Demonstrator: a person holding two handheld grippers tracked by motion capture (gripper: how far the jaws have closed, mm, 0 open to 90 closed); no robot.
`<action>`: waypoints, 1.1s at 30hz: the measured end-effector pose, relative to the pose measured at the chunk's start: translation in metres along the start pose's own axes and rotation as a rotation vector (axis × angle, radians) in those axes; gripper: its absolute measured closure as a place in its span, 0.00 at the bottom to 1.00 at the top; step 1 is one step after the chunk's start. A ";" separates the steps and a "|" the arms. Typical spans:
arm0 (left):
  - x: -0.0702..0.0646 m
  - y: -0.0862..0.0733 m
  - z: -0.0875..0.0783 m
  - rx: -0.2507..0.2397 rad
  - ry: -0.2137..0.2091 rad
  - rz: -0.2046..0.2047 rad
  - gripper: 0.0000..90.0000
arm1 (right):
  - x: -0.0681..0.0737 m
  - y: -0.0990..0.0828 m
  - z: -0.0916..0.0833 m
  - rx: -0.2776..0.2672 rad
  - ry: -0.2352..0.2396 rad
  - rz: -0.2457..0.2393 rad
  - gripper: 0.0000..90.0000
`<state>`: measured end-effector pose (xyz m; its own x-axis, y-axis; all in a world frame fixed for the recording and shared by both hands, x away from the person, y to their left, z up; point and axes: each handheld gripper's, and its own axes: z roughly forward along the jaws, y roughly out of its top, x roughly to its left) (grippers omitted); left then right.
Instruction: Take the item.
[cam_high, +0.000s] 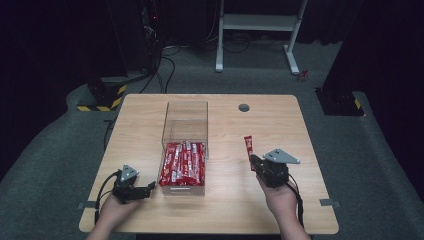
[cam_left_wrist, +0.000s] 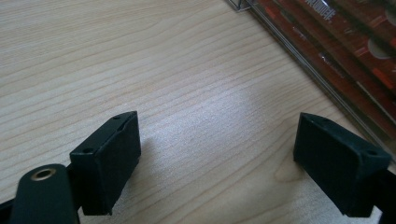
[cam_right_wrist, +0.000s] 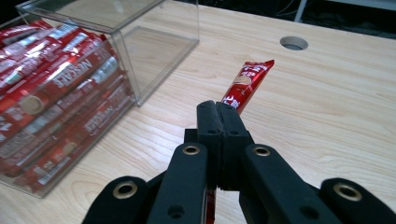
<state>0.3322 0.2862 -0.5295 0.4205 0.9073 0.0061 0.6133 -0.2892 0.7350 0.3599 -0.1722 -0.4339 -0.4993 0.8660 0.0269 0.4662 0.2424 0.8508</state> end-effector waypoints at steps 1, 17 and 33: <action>0.000 0.000 0.000 0.000 0.000 0.000 0.17 | 0.000 0.000 0.000 0.000 0.000 0.000 1.00; 0.000 0.000 0.000 0.000 -0.001 0.000 0.17 | -0.019 0.002 0.018 0.029 -0.045 0.030 1.00; 0.000 0.000 0.000 0.001 -0.002 0.000 0.17 | -0.027 0.006 0.055 0.094 -0.066 0.035 1.00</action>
<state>0.3322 0.2864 -0.5294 0.4217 0.9067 0.0051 0.6137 -0.2896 0.7346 0.4162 -0.1700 -0.4577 -0.4342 0.9006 0.0187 0.5502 0.2488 0.7971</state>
